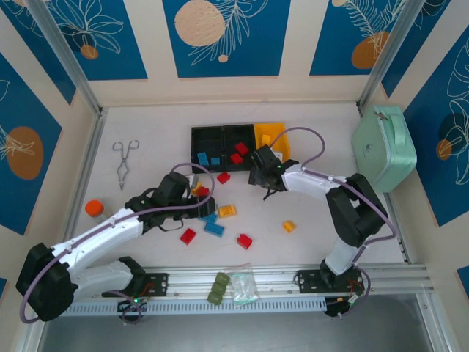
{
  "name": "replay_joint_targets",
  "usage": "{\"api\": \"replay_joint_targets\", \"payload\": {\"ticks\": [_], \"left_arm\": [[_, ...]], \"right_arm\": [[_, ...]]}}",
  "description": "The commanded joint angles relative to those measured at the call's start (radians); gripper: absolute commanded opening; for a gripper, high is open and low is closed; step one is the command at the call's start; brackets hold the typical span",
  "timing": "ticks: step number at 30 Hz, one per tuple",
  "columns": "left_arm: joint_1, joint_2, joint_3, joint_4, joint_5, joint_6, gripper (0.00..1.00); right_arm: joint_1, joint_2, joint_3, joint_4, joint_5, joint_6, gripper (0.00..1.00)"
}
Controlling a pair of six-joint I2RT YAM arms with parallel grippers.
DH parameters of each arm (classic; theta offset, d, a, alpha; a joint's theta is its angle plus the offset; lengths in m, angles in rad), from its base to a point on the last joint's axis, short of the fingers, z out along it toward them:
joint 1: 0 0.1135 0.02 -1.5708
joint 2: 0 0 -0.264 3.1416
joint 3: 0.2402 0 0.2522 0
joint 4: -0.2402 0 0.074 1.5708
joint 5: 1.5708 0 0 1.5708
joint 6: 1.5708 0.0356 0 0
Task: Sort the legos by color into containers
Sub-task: Pick up the lego from the center of the table.
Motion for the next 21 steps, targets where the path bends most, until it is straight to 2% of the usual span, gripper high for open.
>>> {"api": "replay_joint_targets", "payload": {"ticks": [1,6,15,19,21], "left_arm": [[-0.009,-0.021,-0.016,0.001,-0.021,-0.018,0.69],[-0.009,-0.015,-0.017,-0.004,-0.02,-0.02,0.69],[-0.008,-0.018,-0.02,-0.012,-0.026,-0.029,0.68],[-0.008,-0.013,-0.014,-0.013,-0.025,-0.028,0.68],[-0.009,-0.01,-0.011,-0.01,-0.023,-0.028,0.68]], "right_arm": [[-0.014,0.042,0.037,0.022,0.049,0.007,0.74],[-0.026,0.098,0.069,0.037,0.06,0.003,0.71],[-0.034,0.137,0.092,0.052,0.058,-0.026,0.6],[-0.04,0.132,0.086,0.053,0.052,-0.047,0.45],[-0.04,0.124,0.078,0.05,0.056,-0.052,0.41]]}}
